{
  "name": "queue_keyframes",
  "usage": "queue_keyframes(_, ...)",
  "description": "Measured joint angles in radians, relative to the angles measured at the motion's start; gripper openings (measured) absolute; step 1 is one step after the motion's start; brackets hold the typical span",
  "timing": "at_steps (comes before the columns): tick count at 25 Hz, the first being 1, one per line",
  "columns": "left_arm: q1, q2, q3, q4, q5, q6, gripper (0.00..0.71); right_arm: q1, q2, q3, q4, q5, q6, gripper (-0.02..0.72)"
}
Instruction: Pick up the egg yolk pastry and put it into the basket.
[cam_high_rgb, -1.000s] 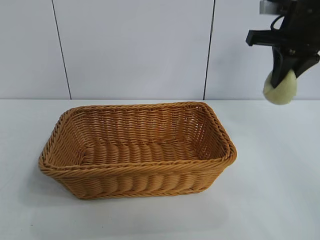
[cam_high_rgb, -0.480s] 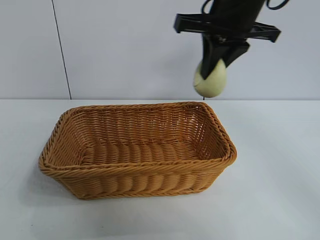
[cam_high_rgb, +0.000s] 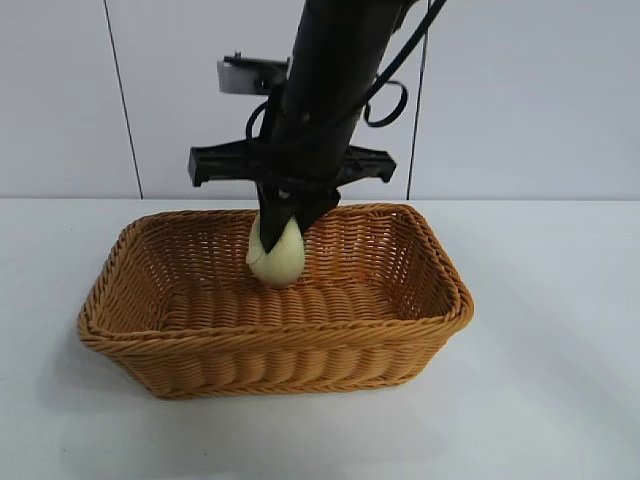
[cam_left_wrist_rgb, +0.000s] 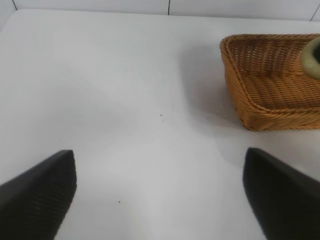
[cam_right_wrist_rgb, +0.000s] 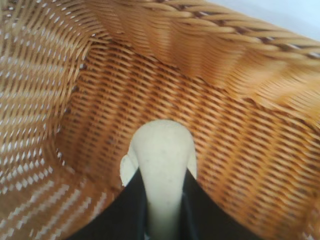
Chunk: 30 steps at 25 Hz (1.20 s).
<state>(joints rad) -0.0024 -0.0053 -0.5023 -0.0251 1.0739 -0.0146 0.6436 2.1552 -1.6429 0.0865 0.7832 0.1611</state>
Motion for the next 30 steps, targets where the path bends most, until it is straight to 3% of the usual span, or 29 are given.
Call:
queue_keyframes(3, 0.000, 0.000, 0.000, 0.000, 0.000, 0.000, 0.648, 0.000, 0.034, 0.000, 0.000, -0.033, 0.020, 0.107)
queue_keyframes(5, 0.000, 0.000, 0.000, 0.000, 0.000, 0.000, 0.648, 0.000, 0.036, 0.000, 0.000, -0.039, 0.024, 0.157)
queue_keyframes(7, 0.000, 0.000, 0.000, 0.000, 0.000, 0.000, 0.648, 0.000, 0.036, 0.000, 0.004, -0.033, 0.026, 0.282)
queue_keyframes(10, 0.000, 0.000, 0.000, 0.000, 0.000, 0.000, 0.648, 0.000, 0.032, -0.004, -0.006, 0.006, 0.026, 0.575)
queue_keyframes(12, 0.000, 0.000, 0.000, 0.000, 0.000, 0.000, 0.648, 0.000, 0.022, -0.027, -0.025, 0.064, 0.026, 0.649)
queue_keyframes(20, 0.000, 0.000, 0.000, 0.000, 0.000, 0.000, 0.648, -0.062, -0.018, -0.307, -0.086, 0.399, 0.021, 0.689)
queue_keyframes(30, 0.000, 0.000, 0.000, 0.000, 0.000, 0.000, 0.648, -0.348, -0.023, -0.362, -0.098, 0.428, -0.023, 0.693)
